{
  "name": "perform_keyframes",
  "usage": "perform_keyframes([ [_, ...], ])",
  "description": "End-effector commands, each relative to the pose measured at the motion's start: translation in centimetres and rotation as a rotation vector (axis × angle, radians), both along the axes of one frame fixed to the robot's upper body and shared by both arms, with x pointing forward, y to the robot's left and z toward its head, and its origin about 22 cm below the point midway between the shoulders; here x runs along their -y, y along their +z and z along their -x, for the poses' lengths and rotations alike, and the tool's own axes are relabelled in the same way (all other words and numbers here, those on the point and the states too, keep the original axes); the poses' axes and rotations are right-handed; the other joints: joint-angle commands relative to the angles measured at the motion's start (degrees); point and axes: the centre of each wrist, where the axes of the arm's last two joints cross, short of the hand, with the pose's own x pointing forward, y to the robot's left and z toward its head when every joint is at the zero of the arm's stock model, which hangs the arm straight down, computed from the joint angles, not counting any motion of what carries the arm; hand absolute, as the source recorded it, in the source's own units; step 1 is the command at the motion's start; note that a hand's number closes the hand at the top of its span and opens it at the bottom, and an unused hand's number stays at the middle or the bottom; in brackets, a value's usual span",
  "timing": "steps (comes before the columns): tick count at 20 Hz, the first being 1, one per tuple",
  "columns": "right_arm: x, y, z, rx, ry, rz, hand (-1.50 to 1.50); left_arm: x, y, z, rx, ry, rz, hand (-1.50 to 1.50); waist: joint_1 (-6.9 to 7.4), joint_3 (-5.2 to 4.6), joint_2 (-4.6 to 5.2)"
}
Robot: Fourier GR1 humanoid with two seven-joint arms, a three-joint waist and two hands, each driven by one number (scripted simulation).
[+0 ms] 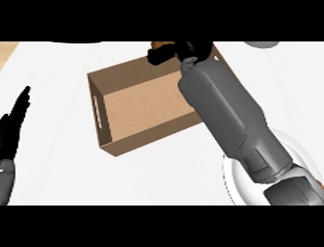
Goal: Pick the pear from the plate and place it in the cardboard box
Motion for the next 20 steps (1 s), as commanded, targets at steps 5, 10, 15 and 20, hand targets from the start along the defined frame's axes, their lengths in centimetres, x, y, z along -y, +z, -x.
perform_keyframes([
  [5,1.5,-4.1,-1.4,-0.113,-0.057,-0.138,-1.5,0.4,0.9,-0.4,0.005,-0.026,0.003,0.0,1.91,0.05,0.3],
  [10,1.0,-3.6,-1.7,0.028,-0.032,-0.16,-1.5,0.8,0.9,-0.4,0.013,-0.043,-0.005,0.0,2.14,0.04,0.3],
  [15,0.8,-1.8,-2.0,0.213,-0.038,-0.256,-1.5,-0.2,1.0,-1.0,0.001,0.001,-0.012,0.0,0.28,0.05,0.12],
  [20,1.5,-1.6,-1.7,0.317,-0.074,-0.409,-1.5,-1.2,-0.3,1.3,-0.004,0.02,-0.021,0.0,-1.01,0.08,-0.7],
])
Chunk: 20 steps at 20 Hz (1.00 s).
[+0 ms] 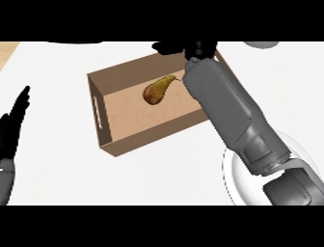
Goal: Pick the pear from the plate and place it in the cardboard box
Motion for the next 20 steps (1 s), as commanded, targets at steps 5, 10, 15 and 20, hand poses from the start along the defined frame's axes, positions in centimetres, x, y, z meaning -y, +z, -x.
perform_keyframes([
  [5,2.9,-1.1,1.3,0.102,0.016,-0.174,-1.5,-2.2,-1.1,2.1,-0.023,0.073,-0.01,0.0,-3.66,0.01,-1.19],
  [10,9.1,-1.5,2.6,0.088,-0.043,-0.18,-1.5,-1.7,-1.4,3.6,-0.037,0.079,-0.001,0.0,-4.54,0.01,-1.61],
  [15,14.2,-1.5,6.2,0.067,-0.056,-0.148,-1.5,-3.7,-0.6,2.5,-0.025,0.093,0.006,0.0,-5.64,-0.06,-1.67],
  [20,20.4,-1.3,11.4,0.066,-0.055,-0.116,-1.5,-3.4,0.6,2.6,-0.012,0.069,0.001,0.0,-4.98,-0.02,-1.38],
])
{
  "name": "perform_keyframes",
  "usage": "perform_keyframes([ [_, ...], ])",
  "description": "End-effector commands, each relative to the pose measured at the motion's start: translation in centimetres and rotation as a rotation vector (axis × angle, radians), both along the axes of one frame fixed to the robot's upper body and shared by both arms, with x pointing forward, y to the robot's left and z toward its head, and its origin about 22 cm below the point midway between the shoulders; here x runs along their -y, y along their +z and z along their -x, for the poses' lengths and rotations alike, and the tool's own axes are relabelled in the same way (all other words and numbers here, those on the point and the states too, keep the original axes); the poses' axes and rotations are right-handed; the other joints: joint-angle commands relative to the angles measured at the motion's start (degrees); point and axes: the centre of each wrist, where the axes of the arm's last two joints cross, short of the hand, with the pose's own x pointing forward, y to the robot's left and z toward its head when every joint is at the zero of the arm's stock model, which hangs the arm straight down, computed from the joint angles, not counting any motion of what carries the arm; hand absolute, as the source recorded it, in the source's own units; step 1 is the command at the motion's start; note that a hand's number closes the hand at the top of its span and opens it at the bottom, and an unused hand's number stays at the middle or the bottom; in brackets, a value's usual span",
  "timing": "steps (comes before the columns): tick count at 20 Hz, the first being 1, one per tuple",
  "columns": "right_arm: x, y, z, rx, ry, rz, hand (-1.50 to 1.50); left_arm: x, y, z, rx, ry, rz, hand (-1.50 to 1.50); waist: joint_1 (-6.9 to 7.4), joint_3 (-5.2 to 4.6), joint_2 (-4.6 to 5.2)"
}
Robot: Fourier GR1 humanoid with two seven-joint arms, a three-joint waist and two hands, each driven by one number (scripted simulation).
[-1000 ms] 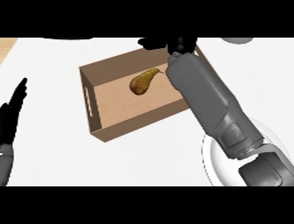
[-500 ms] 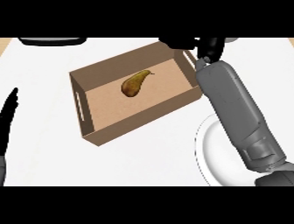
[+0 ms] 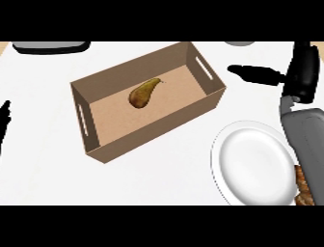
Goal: Pick the pear from the plate and place it in the cardboard box
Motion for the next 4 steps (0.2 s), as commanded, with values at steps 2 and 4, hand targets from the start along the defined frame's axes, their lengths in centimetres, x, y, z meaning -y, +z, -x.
perform_keyframes([
  [2,5.8,0.9,5.5,-0.064,0.05,0.057,-1.5,-0.9,1.0,0.5,0.015,-0.007,-0.003,0.0,0.59,0.02,0.21],
  [4,4.6,0.8,7.4,-0.096,0.047,0.073,-1.5,1.6,1.1,-0.2,0.016,-0.019,0.008,0.0,1.13,0.02,0.35],
])
